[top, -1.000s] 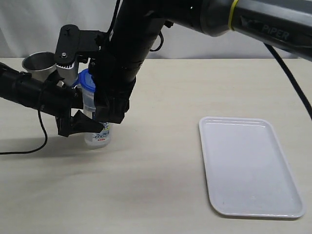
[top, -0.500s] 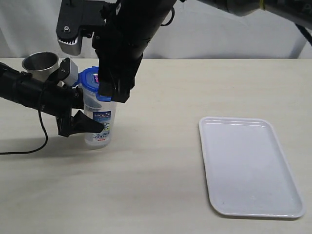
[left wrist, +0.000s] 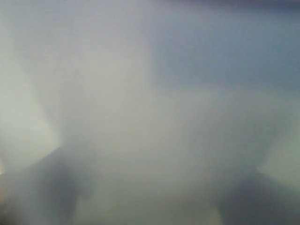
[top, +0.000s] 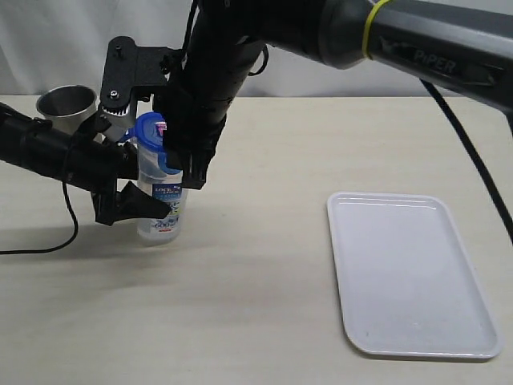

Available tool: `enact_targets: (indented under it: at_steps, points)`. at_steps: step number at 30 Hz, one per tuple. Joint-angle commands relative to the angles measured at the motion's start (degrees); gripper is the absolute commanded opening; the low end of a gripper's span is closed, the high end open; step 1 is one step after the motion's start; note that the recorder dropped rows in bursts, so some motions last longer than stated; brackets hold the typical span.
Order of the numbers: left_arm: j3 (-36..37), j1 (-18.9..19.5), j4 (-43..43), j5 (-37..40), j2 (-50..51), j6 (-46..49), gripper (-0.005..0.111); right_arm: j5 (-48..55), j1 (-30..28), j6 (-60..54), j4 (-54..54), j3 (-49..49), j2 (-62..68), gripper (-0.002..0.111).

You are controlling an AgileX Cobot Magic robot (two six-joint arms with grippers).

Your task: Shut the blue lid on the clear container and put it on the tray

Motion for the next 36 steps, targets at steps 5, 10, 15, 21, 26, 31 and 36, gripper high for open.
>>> enact_targets:
  at_steps: [5, 10, 15, 21, 26, 31, 36]
  points:
    - [-0.16, -0.05, -1.80, 1.40, -0.30, 1.37, 0.000, 1.00, 0.05, -0.79, 0.44, -0.07, 1.97, 0.040]
    - [-0.16, -0.05, -1.80, 1.64, -0.30, 1.37, 0.000, 1.62, 1.23, -0.79, -1.57, -0.07, 3.88, 0.040]
    - [-0.16, -0.05, -1.80, 1.86, -0.30, 1.37, 0.000, 1.62, 3.44, -0.56, -5.64, -0.07, 5.88, 0.040]
    - [-0.16, -0.05, -1.80, 2.92, -0.30, 1.37, 0.000, 0.88, 4.72, -0.69, -6.95, 0.03, 7.71, 0.039]
    - [-0.16, -0.05, -1.94, 2.91, -0.30, 1.37, 0.000, 0.86, 4.72, -0.31, -6.95, 0.95, 8.69, 0.039]
    - [-0.16, -0.05, -1.94, 3.04, -0.30, 1.37, 0.000, -2.71, 4.72, -0.31, -7.92, 4.42, 8.69, 0.039]
    - [-0.16, -0.05, -1.94, 3.04, -0.30, 1.37, 0.000, -6.35, 4.72, -1.54, -8.27, 6.96, 8.69, 0.039]
